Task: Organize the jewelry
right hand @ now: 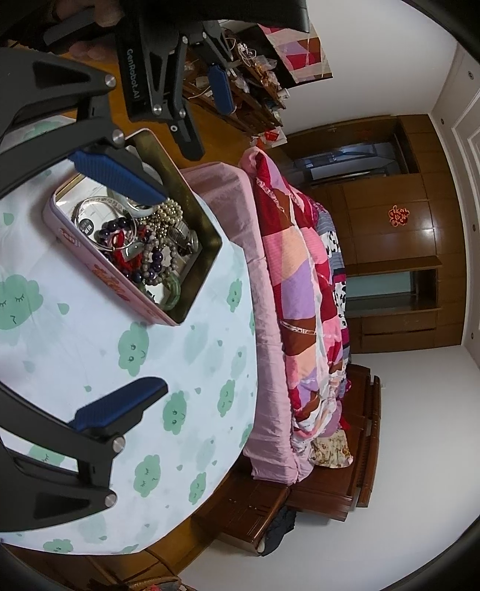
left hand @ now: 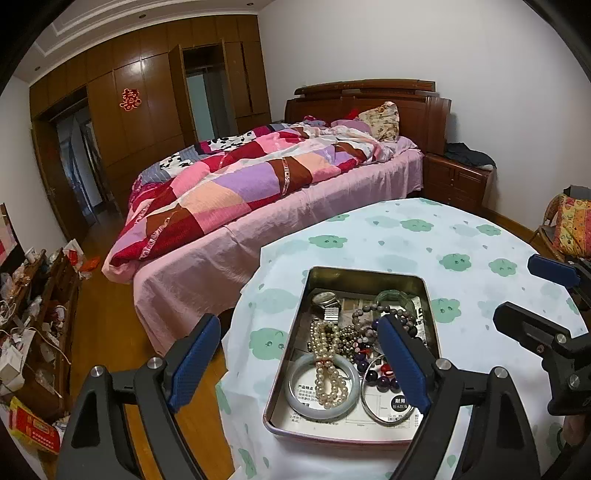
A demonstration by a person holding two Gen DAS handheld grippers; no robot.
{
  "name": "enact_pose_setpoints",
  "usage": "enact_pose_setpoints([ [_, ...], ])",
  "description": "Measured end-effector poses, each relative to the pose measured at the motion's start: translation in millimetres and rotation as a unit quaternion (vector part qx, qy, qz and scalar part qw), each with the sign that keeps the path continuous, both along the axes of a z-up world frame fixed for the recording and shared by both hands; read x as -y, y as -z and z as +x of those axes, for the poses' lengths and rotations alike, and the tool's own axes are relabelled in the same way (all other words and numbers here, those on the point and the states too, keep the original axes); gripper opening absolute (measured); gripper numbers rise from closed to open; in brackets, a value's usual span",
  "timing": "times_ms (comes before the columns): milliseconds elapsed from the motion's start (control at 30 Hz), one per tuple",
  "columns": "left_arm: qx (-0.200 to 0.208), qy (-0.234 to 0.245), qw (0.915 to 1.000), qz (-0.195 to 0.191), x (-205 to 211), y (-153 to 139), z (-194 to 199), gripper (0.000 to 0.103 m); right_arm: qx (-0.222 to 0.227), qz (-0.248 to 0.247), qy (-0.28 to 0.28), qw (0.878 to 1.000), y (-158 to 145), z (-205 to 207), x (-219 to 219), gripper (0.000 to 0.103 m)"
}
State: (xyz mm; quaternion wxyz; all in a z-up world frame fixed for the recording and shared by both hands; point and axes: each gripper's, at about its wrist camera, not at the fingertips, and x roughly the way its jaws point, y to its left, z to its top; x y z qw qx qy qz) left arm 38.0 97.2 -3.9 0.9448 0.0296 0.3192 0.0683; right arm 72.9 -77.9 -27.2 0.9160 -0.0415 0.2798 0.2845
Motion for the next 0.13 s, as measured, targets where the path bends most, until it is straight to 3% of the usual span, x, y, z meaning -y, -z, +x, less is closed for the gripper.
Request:
enact_pose_setpoints([
  [133,-0.001,0.003,1.0,-0.002,0.2,1.3,0.3,0.087,-0.001,-0.001,0.001,1.0,1.0,0.0,-1.1,0.096],
])
